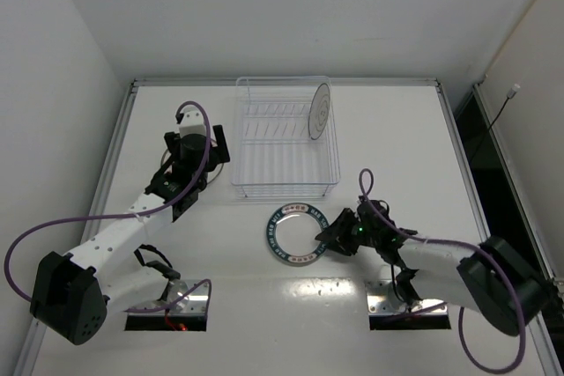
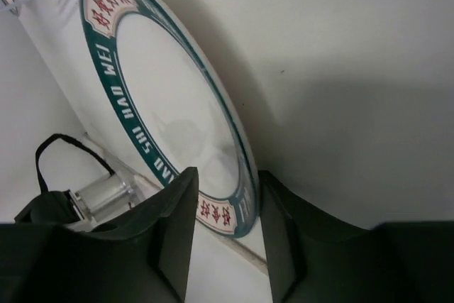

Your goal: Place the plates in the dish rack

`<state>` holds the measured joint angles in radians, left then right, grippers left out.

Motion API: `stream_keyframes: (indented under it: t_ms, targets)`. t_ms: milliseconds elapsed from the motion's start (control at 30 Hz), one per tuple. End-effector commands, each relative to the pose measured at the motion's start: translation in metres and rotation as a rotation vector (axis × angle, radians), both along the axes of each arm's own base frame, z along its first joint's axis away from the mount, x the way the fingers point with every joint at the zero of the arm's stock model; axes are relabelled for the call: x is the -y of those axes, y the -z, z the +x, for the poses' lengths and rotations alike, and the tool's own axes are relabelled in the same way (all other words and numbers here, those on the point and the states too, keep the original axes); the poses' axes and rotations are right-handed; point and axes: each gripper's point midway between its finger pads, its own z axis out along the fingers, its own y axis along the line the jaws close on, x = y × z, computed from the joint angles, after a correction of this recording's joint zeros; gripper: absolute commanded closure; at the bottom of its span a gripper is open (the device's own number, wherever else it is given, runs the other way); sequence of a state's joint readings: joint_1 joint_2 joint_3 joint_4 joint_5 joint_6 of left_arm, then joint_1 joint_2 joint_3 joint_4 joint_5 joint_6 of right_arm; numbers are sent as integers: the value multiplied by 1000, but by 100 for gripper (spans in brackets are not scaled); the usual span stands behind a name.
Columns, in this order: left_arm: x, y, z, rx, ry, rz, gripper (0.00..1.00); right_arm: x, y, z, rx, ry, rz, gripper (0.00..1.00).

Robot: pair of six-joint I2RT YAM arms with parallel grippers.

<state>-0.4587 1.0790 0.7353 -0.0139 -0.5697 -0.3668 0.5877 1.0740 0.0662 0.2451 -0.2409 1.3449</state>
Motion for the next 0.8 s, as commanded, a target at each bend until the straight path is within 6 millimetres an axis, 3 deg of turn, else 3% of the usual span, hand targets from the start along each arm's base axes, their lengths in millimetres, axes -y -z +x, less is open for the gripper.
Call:
stream_keyframes:
  t_ms: [0, 33, 67, 133, 167, 233, 267, 300, 400, 433, 467, 500, 600, 700, 733, 767]
  targets:
    - [2, -8, 1, 33, 0, -5, 17, 37, 62, -49, -156, 14, -156, 65]
    - [0, -9, 0, 34, -10, -1, 17, 38, 64, -50, -173, 23, -159, 88]
    - [0, -9, 0, 34, -10, -1, 17, 35, 65, -52, -170, 12, -160, 100]
    - [0, -9, 0, 33, -7, 7, 17, 37, 66, -52, -165, 41, -170, 100]
    - [-2, -9, 0, 34, -16, 10, 17, 41, 70, -61, -183, 22, -207, 100]
    - [-2, -9, 0, 34, -16, 10, 17, 30, 50, -42, -105, 30, -194, 100]
    - [-2, -9, 0, 34, -16, 10, 17, 42, 55, -53, -127, 12, -282, 100]
    - [-2, -9, 0, 34, -16, 10, 17, 34, 36, -43, -63, 15, -244, 100]
    - [1, -9, 0, 34, -7, 10, 17, 34, 2, -43, -5, 18, -251, 100]
    - [1, -9, 0, 34, -7, 10, 17, 24, -30, -35, 76, 35, -160, 100]
    - [0, -9, 0, 36, -15, 13, 17, 24, -42, -36, 96, 41, -136, 100]
    - [0, -9, 0, 36, -15, 13, 17, 32, -44, -42, 92, 37, -156, 100]
    - [-2, -10, -1, 37, -25, 16, 17, 35, -99, -42, 174, 42, -83, 100]
    - [-2, -10, -1, 37, -25, 16, 17, 51, -126, -41, 218, 60, -132, 100]
    - [-2, -10, -1, 37, -25, 16, 17, 57, -162, -31, 305, 100, -124, 100]
    - [-4, -10, -1, 38, -34, 19, 17, 63, -177, -26, 346, 122, -137, 100]
